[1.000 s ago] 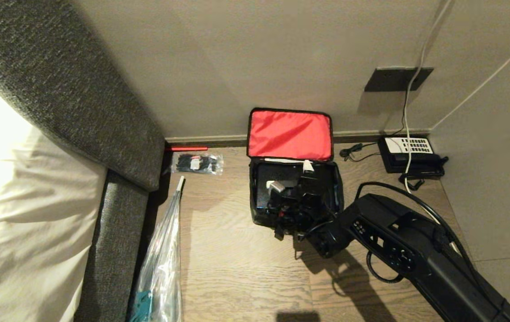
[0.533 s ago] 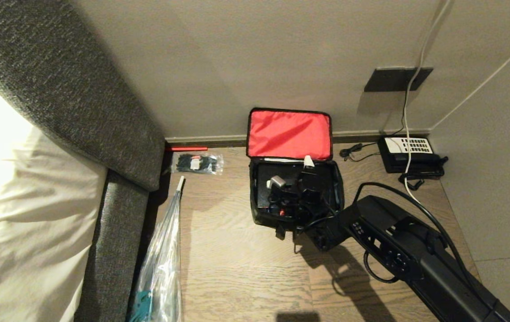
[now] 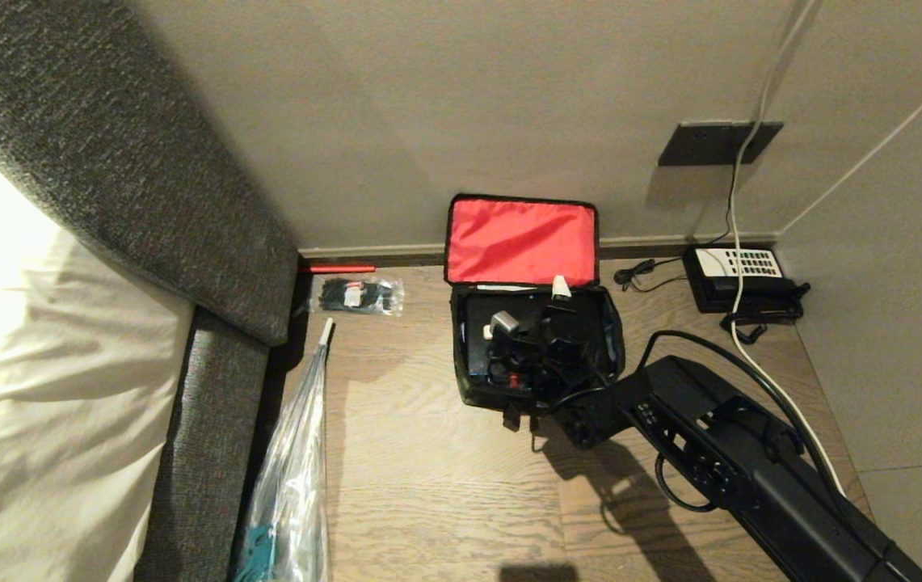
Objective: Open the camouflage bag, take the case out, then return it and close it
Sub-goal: Grip the handle
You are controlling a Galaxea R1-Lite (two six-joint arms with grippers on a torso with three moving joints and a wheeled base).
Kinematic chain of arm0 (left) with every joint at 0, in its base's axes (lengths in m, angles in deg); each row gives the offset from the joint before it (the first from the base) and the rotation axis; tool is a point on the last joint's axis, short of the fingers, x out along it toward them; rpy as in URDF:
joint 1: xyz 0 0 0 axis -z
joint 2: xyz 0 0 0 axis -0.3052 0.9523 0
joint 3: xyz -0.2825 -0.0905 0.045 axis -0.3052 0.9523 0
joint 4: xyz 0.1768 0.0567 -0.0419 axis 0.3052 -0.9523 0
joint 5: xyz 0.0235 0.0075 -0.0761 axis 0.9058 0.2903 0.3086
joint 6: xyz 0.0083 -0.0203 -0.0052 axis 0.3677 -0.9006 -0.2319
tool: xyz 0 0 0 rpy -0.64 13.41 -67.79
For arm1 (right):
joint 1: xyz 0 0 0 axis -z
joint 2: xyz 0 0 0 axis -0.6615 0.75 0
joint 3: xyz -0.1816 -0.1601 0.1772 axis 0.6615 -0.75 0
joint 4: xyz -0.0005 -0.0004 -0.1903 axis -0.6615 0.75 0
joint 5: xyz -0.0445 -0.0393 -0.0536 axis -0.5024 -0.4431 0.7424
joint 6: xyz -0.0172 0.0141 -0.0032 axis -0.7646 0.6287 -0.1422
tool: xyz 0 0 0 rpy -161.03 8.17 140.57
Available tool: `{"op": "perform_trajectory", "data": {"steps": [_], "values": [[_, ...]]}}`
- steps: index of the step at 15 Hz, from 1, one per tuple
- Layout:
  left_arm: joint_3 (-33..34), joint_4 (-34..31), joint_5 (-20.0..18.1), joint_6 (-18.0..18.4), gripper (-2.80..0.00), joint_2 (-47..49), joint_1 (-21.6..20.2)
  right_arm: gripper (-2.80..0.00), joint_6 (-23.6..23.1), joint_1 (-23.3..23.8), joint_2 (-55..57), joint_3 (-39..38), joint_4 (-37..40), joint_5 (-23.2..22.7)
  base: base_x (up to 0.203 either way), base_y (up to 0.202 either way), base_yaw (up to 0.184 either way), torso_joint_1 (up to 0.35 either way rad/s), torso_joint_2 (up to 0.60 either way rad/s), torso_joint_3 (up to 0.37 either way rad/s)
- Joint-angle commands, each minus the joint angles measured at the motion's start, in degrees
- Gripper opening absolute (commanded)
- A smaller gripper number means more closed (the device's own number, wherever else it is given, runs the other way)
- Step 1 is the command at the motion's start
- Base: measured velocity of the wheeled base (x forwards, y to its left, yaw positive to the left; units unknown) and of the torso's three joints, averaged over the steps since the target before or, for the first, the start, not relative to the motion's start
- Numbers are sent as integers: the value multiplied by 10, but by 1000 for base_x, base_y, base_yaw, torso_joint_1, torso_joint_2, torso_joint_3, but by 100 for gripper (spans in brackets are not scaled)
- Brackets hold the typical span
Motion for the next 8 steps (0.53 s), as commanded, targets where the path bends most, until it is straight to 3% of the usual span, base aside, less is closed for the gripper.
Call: {"op": "perform_trajectory", "data": {"steps": [1,8], "values": [[0,0,0,0,-280,-1,0,0,-8,0,3,2,0,4,0,0,0,0,0,0],[0,0,0,0,-280,-1,0,0,-2,0,-1,4,14,7,0,0,0,0,0,0]]}}
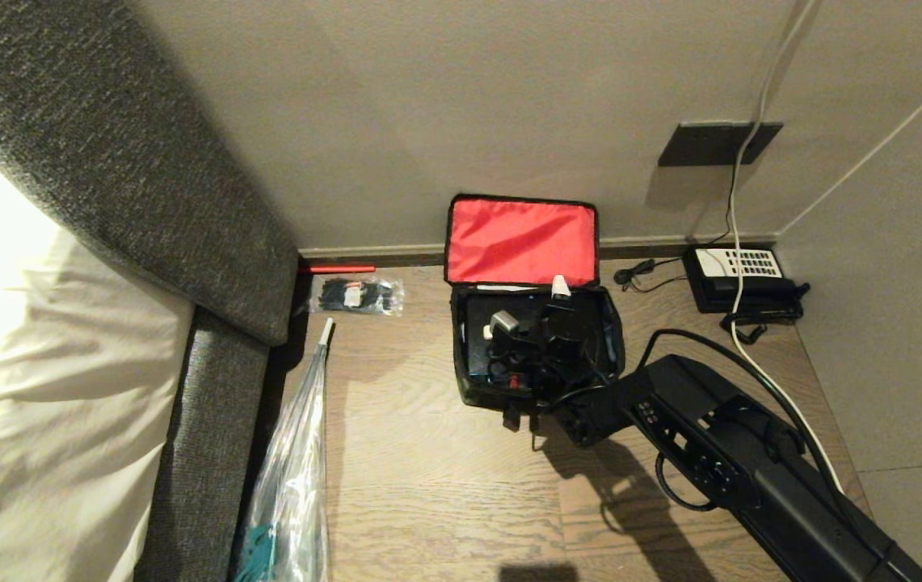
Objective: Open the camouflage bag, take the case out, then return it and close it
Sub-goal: Grip the handle
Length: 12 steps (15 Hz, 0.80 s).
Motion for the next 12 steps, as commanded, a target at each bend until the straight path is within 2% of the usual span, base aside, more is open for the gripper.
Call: {"op": "perform_trajectory", "data": {"steps": [1,2,12], "values": [[0,0,0,0,-280,-1,0,-217,-5,0,2,0,-3,7,0,0,0,0,0,0],[0,0,0,0,-280,-1,0,-280,-6,2,2,0,0,14,0,0,0,0,0,0],[0,0,0,0,-280,-1,0,-280,-3,3,4,0,-23,15,0,0,0,0,0,0]]}}
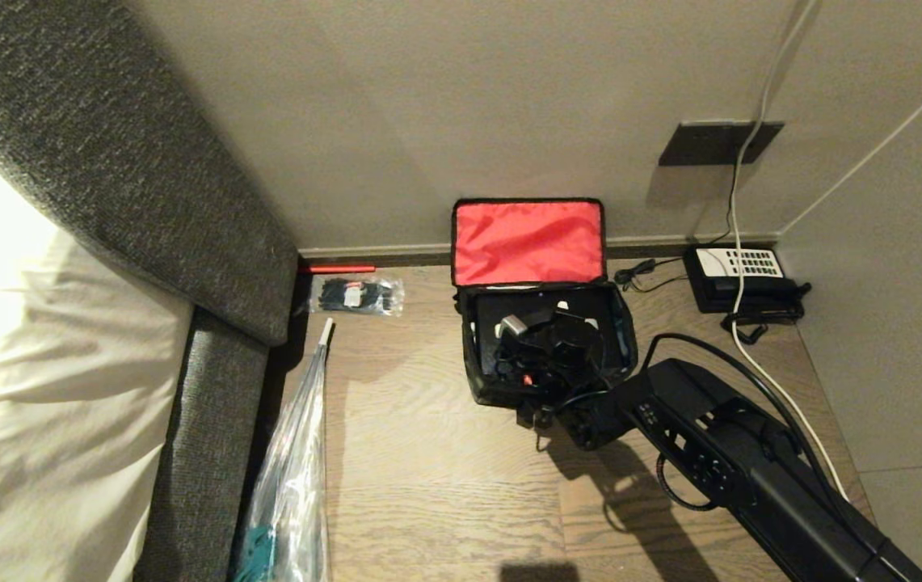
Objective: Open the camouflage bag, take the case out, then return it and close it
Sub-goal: Grip the handle
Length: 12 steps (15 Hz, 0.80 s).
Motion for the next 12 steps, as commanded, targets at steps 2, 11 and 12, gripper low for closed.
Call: {"op": "perform_trajectory", "data": {"steps": [2,11,12], "values": [[0,0,0,0,-280,-1,0,-280,-5,-2,-3,0,-6,1,0,0,0,0,0,0],[0,0,0,0,-280,-1,0,-280,-4,-68,-26,0,-94,136,0,0,0,0,0,0],[0,0,0,0,-280,-1,0,-280,2,-80,-28,0,-102,151,0,0,0,0,0,0]]}}
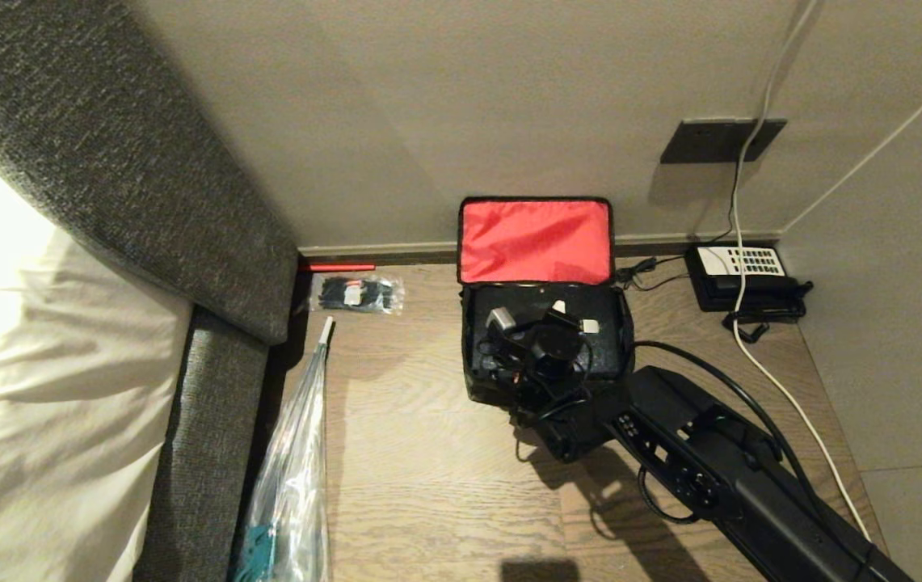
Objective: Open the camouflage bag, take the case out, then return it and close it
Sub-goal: Grip the handle, then lift the black box
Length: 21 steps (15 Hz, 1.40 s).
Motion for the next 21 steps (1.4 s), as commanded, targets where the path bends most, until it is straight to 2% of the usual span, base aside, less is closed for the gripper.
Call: {"op": "perform_trajectory", "data": {"steps": [1,4,13,21], "values": [[0,0,0,0,-280,-1,0,-280,7,-24,-17,0,-14,25,0,0,0,0,0,0],[0,0,0,0,-280,-1,0,-280,6,-23,-24,0,-6,45,0,0,0,0,0,0],[0,0,0,0,-280,-1,0,-280,11,-21,-74,-11,-2,47,0,0,0,0,0,0],[0,0,0,0,-280,-1,0,-280,97,-47,-109,-11,78,48,0,0,0,0,0,0]]}}
